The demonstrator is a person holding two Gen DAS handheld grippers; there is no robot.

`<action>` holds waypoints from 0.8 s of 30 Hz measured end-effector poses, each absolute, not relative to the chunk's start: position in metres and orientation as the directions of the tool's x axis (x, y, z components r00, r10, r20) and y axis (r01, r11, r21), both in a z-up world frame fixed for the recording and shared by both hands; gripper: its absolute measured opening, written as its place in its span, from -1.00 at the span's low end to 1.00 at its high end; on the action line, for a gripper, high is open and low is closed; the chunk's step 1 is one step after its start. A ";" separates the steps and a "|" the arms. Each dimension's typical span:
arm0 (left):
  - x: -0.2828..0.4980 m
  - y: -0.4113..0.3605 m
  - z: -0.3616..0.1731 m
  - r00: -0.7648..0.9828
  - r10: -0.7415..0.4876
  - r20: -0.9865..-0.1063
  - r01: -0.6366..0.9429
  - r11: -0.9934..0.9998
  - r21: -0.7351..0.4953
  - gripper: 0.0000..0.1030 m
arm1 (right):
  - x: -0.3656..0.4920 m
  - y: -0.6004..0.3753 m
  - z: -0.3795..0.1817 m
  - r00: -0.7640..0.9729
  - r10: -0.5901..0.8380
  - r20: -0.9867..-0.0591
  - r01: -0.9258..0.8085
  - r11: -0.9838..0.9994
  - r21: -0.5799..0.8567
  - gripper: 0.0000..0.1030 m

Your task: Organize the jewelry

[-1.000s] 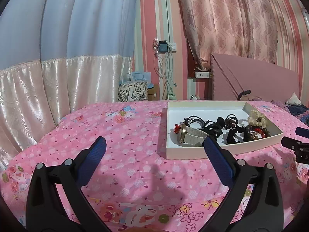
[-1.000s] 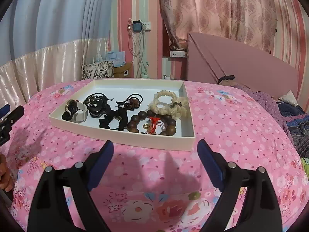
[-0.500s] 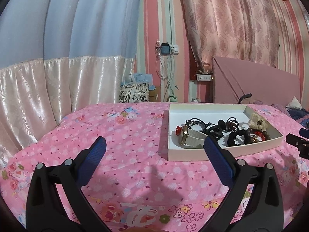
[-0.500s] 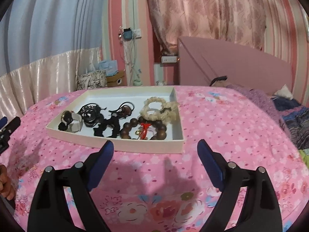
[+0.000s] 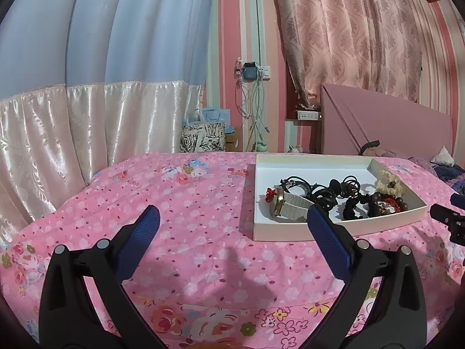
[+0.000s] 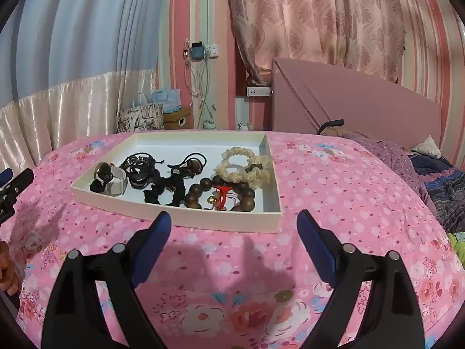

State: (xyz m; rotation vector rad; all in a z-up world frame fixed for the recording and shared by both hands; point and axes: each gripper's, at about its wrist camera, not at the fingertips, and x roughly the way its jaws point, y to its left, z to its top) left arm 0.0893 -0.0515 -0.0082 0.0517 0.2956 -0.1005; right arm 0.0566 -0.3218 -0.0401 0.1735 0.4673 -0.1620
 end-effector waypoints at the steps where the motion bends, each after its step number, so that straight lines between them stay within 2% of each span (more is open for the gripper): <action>1: 0.089 -0.051 -0.008 0.952 -0.091 -0.292 0.106 0.994 0.038 0.94 | 0.057 -0.322 -0.040 0.879 -0.118 -0.462 0.198 0.972 0.127 0.71; 9: 0.088 -0.050 -0.010 0.955 -0.089 -0.283 0.102 0.994 0.032 0.94 | 0.056 -0.322 -0.041 0.880 -0.125 -0.459 0.201 0.972 0.121 0.73; 15: 0.090 -0.047 -0.011 0.954 -0.085 -0.289 0.094 0.996 0.015 0.94 | 0.051 -0.323 -0.038 0.901 -0.123 -0.417 0.193 0.972 0.131 0.73; 24: 0.088 -0.048 -0.011 0.954 -0.083 -0.288 0.096 0.995 0.030 0.94 | 0.050 -0.324 -0.038 0.897 -0.123 -0.424 0.195 0.972 0.131 0.73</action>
